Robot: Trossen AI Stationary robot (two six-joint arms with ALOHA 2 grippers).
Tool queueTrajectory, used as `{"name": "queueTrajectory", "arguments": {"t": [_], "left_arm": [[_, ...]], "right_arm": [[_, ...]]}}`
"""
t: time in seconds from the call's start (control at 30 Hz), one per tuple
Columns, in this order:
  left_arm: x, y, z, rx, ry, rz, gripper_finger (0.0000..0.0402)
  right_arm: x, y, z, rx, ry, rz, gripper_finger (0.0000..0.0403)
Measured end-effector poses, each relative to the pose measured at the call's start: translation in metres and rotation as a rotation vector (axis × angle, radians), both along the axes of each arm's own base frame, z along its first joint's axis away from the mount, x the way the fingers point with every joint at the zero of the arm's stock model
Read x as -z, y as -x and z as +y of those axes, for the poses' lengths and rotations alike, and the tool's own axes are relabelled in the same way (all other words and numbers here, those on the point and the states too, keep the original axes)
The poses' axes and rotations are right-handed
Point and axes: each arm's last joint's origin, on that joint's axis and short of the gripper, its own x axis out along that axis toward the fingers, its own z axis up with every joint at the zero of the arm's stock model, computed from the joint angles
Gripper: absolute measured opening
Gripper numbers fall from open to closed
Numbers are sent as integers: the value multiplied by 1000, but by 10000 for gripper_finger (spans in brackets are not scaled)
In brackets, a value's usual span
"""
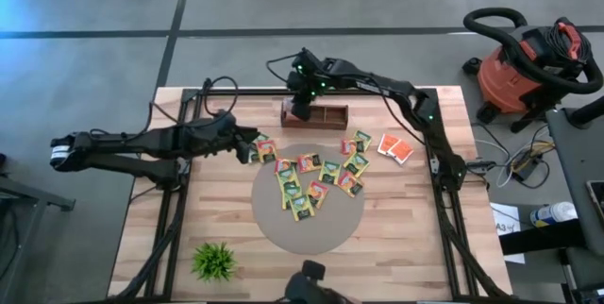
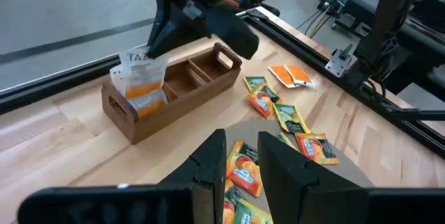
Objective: Pick & Place Tea
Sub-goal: Put the white tea bag into the left section of the wooden organizer
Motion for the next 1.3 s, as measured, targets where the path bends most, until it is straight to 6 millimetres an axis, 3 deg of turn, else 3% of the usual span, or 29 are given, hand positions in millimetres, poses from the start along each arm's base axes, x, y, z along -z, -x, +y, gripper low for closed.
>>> {"name": "queueTrajectory", "arguments": {"t": [0.27,0.63,0.97,1.3], "left_arm": [[0,1,0,12,-29,18,78],[2,2,0,2,-50,48,78],[2,2,1,-15,-57,50,78],[2,2,1,-27,-62,51,78]], "right_arm": [[14,-9,-7,-12,-58,97,8],[27,-9,-10,-12,-2,150,8],[24,-11,-14,-3,84,143,8],[26,-9,-10,-10,57,182,13]]}}
